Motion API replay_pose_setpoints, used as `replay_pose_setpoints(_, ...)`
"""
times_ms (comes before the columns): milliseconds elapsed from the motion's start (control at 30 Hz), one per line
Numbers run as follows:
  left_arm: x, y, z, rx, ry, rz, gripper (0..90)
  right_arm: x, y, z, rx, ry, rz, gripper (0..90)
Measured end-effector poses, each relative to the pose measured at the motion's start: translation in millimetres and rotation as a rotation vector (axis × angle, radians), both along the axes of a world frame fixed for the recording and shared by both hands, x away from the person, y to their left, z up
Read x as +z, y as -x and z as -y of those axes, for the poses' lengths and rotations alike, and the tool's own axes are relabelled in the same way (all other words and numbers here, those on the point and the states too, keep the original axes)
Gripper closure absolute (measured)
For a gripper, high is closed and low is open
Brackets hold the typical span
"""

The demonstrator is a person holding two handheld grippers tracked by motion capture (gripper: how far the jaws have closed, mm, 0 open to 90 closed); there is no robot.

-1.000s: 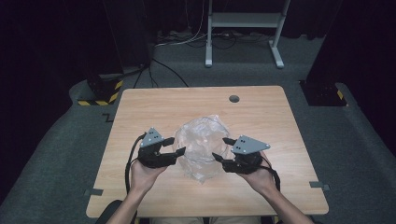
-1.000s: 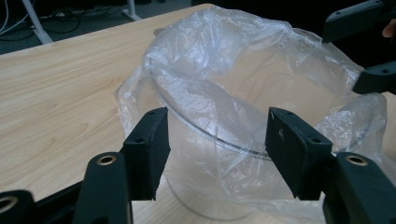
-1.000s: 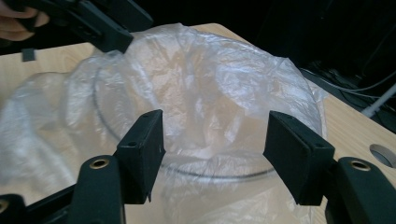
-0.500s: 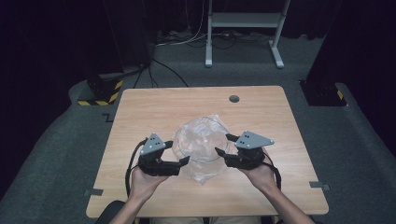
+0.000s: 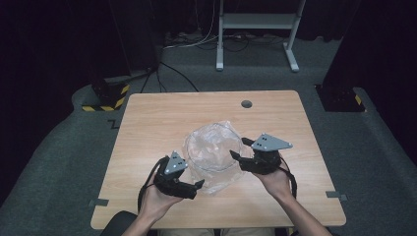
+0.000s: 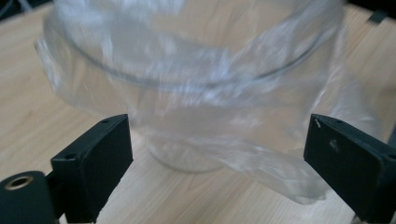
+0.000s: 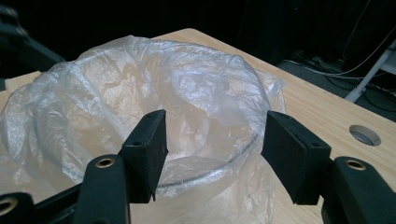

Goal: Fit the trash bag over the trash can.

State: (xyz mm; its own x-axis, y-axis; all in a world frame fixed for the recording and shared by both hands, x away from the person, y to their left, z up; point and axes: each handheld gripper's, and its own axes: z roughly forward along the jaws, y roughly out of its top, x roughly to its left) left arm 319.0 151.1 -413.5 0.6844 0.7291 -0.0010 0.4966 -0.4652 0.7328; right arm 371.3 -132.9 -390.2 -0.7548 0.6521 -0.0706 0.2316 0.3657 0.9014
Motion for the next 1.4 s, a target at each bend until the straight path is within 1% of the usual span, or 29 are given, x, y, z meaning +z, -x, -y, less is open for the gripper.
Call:
replay_pose_setpoints(67, -7.7, -6.7, 0.1, 0.027, -0.056, -0.038, 11.4, -0.4, -0.3, -0.5, 0.001, 0.003, -0.001, 39.9)
replay_pose_setpoints(100, -10.2, -9.9, -0.8, 0.043, -0.075, -0.058, 13.1, -0.6, -0.4, -0.8, 0.001, 0.005, -0.002, 40.0)
replay_pose_setpoints(167, -11.5, -14.3, -4.5, 0.062, -0.073, -0.086, 14.7, -0.8, -1.0, -1.2, 0.003, 0.006, -0.002, 40.1)
replay_pose_setpoints(200, -9.7, -15.3, -7.4, 0.061, -0.065, -0.09, 14.9, -0.7, -1.3, -1.2, 0.003, 0.006, -0.003, 40.1)
replay_pose_setpoints(233, -6.8, -14.9, -10.4, 0.052, -0.044, -0.09, 15.0, -0.4, -1.4, -0.9, 0.003, 0.005, -0.002, 40.2)
replay_pose_setpoints(267, -3.1, -13.4, -13.6, 0.035, -0.015, -0.08, 15.0, 0.0, -1.5, -0.5, 0.003, 0.003, -0.002, 40.4)
replay_pose_setpoints(333, 6.2, -8.2, -19.1, -0.005, 0.043, -0.039, 14.7, 1.5, -1.7, 0.4, 0.002, -0.004, 0.0, 40.6)
replay_pose_setpoints(400, 14.4, -4.7, -24.6, -0.026, 0.091, -0.012, 14.2, 3.2, -2.7, 1.4, 0.002, -0.016, 0.0, 41.0)
replay_pose_setpoints(467, 17.6, -3.8, -30.8, -0.036, 0.133, -0.01, 13.5, 4.7, -4.2, 2.2, 0.001, -0.03, -0.005, 41.7)
replay_pose_setpoints(567, 19.1, -4.8, -38.4, -0.036, 0.17, -0.015, 13.1, 6.3, -7.7, 2.2, -0.003, -0.031, -0.006, 43.2)
replay_pose_setpoints(633, 21.1, -6.0, -41.9, -0.053, 0.2, -0.023, 13.5, 6.3, -10.7, 2.1, -0.007, -0.031, -0.008, 44.2)
replay_pose_setpoints(667, 21.9, -5.9, -42.9, -0.065, 0.217, -0.034, 13.8, 6.0, -12.3, 2.3, -0.009, -0.031, -0.011, 44.8)
replay_pose_setpoints(800, 23.6, -4.4, -46.1, -0.071, 0.217, -0.026, 14.7, 5.0, -18.0, 2.5, -0.017, -0.034, -0.022, 46.4)
replay_pose_setpoints(867, 24.6, -5.2, -46.5, -0.059, 0.218, -0.016, 15.0, 5.1, -20.5, 1.7, -0.018, -0.035, -0.023, 47.4)
replay_pose_setpoints(967, 24.7, -9.8, -44.3, -0.034, 0.229, -0.001, 15.7, 5.0, -24.2, -1.6, -0.014, -0.034, -0.026, 49.9)
replay_pose_setpoints(1033, 24.2, -15.7, -42.5, -0.013, 0.239, 0.007, 16.1, 4.1, -26.6, -4.7, -0.013, -0.032, -0.027, 51.8)
replay_pose_setpoints(1100, 24.2, -21.9, -40.1, 0.02, 0.244, 0.015, 17.7, 2.3, -29.0, -7.8, -0.013, -0.027, -0.027, 54.4)
replay_pose_setpoints(1167, 24.7, -27.8, -38.7, 0.038, 0.26, 0.029, 18.1, -0.1, -32.1, -10.8, -0.014, -0.018, -0.032, 55.7)
replay_pose_setpoints(1267, 26.1, -36.2, -37.3, 0.08, 0.285, 0.045, 19.0, -3.2, -36.7, -14.4, -0.02, -0.004, -0.037, 56.2)
replay_pose_setpoints(1333, 26.9, -42.5, -36.1, 0.111, 0.287, 0.055, 19.6, -3.3, -38.6, -16.3, -0.026, -0.001, -0.033, 55.9)
replay_pose_setpoints(1400, 27.0, -48.4, -33.8, 0.132, 0.295, 0.067, 21.4, -2.5, -40.6, -18.3, -0.031, 0.013, -0.028, 55.5)
